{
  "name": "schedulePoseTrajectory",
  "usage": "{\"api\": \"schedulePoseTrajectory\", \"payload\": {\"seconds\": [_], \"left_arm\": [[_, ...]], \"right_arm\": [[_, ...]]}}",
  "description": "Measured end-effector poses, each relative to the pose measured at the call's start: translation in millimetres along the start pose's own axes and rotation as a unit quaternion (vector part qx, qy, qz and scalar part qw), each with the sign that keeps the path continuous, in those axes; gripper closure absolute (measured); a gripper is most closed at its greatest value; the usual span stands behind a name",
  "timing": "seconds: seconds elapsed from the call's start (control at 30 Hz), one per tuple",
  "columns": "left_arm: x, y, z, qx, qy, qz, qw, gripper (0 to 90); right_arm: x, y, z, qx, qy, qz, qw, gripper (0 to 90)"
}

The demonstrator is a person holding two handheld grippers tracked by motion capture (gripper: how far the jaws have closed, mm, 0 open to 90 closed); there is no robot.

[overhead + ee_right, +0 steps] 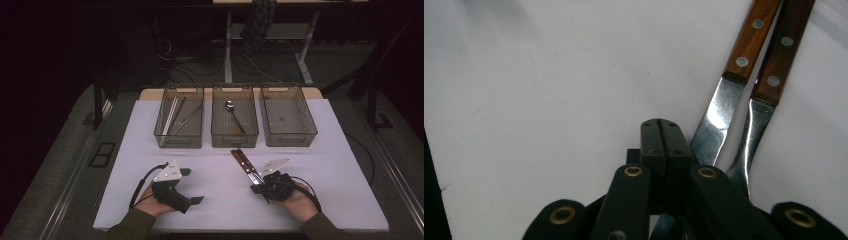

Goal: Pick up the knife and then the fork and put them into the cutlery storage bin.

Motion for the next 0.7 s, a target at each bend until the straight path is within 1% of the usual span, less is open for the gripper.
{"api": "schedulePoseTrajectory", "payload": {"seconds": [0.07, 0.23, 0.33, 0.5, 0.57, 0.7], "left_arm": [[0.0, -0.1, -0.3, 0.000, 0.000, 0.000, 1.0000, 0.0], [-0.2, -0.2, -0.7, 0.001, 0.000, -0.001, 1.0000, 0.0], [-0.2, -0.3, -0.7, 0.001, 0.000, -0.001, 1.0000, 0.0], [-0.1, -0.3, -0.7, 0.001, 0.000, -0.001, 1.0000, 0.0], [-0.1, -0.3, -0.7, 0.001, 0.000, 0.000, 1.0000, 0.0], [0.1, -0.4, -0.7, 0.002, 0.000, 0.001, 1.0000, 0.0]], "right_arm": [[-0.7, 0.1, -0.2, -0.008, 0.007, 0.002, 0.9999, 89.7], [-2.2, 1.3, -3.5, -0.017, 0.018, 0.007, 0.9997, 89.7], [-3.0, 2.2, -5.7, -0.016, 0.025, 0.009, 0.9995, 89.7], [-4.2, 3.6, -13.0, -0.020, 0.040, 0.012, 0.9989, 89.7], [-4.6, 4.5, -16.2, -0.017, 0.045, 0.013, 0.9987, 89.7], [-5.0, 5.7, -20.5, -0.010, 0.042, 0.014, 0.9990, 89.7]]}}
Point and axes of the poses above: each handheld gripper's, and its own axes: x roughly forward along the jaws, y roughly out of its underside, z roughly to its left, the point moved 4 cm from there along x, roughly forward along the jaws, and after that the axes turned 13 degrees about y, right-handed, at the moved point
